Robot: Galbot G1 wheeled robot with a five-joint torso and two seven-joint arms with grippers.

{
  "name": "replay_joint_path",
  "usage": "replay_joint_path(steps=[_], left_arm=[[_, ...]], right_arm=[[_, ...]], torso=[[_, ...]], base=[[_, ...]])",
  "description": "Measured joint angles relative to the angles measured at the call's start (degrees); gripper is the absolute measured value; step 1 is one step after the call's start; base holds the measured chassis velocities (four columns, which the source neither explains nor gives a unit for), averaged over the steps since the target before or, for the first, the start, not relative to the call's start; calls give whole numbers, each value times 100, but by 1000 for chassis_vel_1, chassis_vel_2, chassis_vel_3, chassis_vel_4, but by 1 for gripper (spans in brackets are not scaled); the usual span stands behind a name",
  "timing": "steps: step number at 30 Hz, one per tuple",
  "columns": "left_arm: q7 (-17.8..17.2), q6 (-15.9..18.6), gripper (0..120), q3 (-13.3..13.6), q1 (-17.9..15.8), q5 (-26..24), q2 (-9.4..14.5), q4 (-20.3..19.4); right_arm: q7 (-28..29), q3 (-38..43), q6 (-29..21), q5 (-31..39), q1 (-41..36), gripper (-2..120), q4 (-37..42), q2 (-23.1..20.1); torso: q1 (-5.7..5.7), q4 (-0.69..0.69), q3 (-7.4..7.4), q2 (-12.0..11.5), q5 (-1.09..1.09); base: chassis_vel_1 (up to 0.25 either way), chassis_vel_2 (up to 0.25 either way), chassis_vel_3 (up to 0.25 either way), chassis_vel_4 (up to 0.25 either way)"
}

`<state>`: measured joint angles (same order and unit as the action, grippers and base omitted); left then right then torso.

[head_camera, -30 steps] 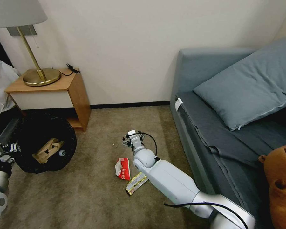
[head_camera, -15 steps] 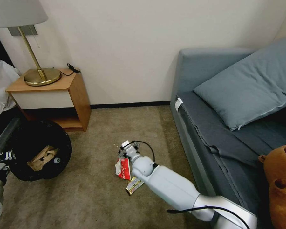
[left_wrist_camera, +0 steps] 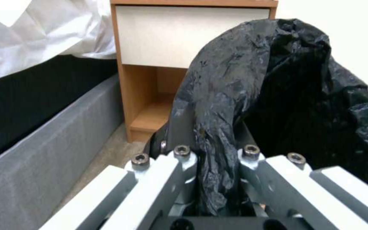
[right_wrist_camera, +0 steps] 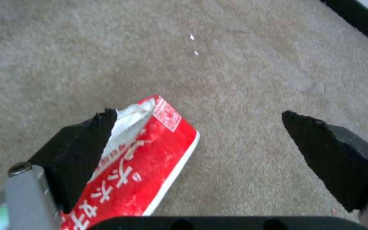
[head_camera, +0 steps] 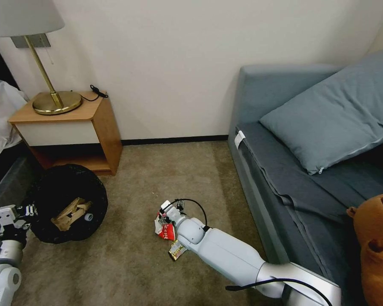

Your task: Pick up the trash bin, then pick up the garbage on the floor and place it into the trash bin.

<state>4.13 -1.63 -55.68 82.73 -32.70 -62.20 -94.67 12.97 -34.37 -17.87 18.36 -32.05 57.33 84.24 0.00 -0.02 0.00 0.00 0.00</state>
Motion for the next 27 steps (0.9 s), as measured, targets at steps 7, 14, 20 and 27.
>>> replay_joint_path(steps=[7, 14, 20, 27], left_arm=[[20, 5, 5, 30, -38, -2, 19, 35], [25, 19, 5, 28, -24, 2, 5, -52], [-1, 47, 5, -38, 36, 2, 3, -147], [4, 85, 5, -94, 121, -8, -35, -313]], right_arm=[[-210, 79, 262, -315, -75, 100, -298, 295], [-324, 83, 417, -432, -98, 100, -449, 467], [-392, 141, 647, -670, -153, 100, -735, 624], [-458, 125, 963, -986, -299, 100, -1083, 710]], torso=[[0, 3, 0, 0, 0], [0, 1, 0, 0, 0], [0, 3, 0, 0, 0], [0, 1, 0, 0, 0]], base=[[0, 0, 0, 0], [0, 0, 0, 0], [0, 0, 0, 0], [0, 0, 0, 0]])
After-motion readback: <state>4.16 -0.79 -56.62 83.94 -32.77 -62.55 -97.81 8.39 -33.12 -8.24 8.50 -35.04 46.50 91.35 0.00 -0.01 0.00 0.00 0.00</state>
